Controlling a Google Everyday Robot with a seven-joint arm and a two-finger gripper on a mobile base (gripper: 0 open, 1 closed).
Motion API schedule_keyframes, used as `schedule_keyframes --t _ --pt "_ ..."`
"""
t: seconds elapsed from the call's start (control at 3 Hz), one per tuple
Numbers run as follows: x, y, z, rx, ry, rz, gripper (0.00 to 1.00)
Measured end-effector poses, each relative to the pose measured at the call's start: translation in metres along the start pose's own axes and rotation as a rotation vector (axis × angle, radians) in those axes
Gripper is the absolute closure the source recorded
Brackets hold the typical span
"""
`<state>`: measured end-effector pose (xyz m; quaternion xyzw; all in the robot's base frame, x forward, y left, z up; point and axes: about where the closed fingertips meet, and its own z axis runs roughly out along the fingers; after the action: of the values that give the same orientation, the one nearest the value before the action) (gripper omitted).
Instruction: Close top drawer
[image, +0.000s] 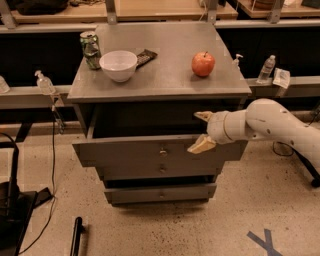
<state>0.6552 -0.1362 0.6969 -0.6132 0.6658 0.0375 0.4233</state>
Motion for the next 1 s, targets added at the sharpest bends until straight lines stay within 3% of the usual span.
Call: schedule_keyframes --t 0.67,1.0 --pt "0.001 0.039 -0.037 -0.007 -0.139 0.022 0.21" --pt "0.016 0.063 -0.043 -0.049 -0.183 0.063 0.42"
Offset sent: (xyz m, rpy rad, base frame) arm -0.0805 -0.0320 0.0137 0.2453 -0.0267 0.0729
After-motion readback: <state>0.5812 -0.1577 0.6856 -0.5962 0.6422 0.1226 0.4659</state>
